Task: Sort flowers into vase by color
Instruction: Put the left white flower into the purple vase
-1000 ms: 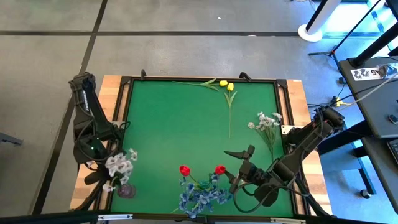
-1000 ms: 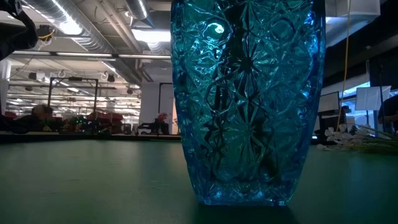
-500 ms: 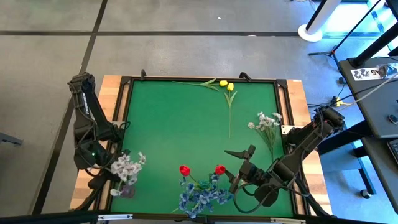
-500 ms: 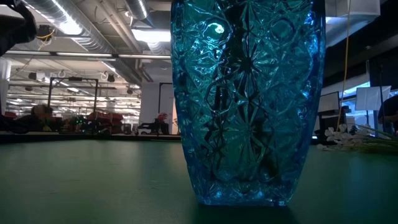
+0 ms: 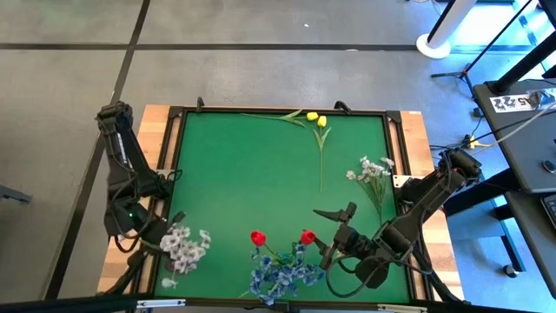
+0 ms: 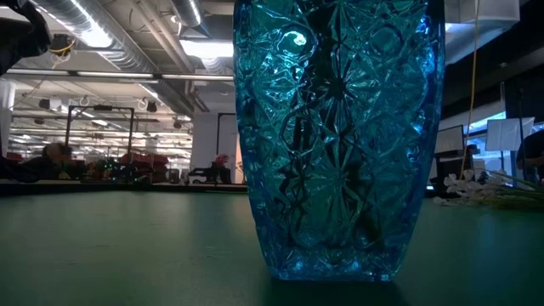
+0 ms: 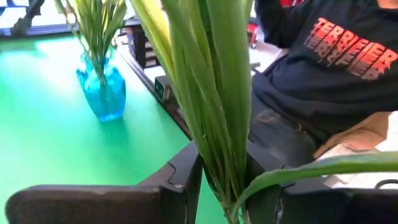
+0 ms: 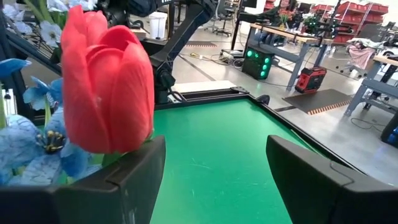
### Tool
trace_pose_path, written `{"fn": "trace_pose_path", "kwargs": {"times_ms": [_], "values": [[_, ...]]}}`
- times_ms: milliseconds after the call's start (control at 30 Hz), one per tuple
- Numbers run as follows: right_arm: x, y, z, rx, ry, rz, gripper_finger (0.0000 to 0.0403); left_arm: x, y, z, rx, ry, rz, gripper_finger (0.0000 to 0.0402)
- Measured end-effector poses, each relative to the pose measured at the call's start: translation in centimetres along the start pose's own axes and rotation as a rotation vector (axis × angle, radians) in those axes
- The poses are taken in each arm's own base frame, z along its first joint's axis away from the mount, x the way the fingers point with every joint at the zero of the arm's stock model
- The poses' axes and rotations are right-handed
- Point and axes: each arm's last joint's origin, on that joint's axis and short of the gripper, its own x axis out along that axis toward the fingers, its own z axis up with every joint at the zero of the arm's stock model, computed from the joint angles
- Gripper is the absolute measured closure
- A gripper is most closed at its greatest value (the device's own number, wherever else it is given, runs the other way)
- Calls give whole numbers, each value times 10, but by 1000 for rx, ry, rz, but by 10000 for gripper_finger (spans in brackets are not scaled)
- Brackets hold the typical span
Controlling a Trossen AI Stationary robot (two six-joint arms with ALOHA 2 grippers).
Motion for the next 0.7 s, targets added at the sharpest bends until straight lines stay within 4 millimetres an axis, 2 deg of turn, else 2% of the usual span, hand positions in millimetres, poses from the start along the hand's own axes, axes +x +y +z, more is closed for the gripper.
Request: {"fn": "trace_pose_path", "kwargs": {"times_ms": [267,467,700], "values": [[0,0,0,-1,3,7,123,3,2,-6,7,-66,51,308],[0,0,0,-3,3,7,123,-2,5,-10,-136,-2,-9,308],[0,0,0,-25,4,7,123,-13,10,-10,-182,5,-16,308]]}}
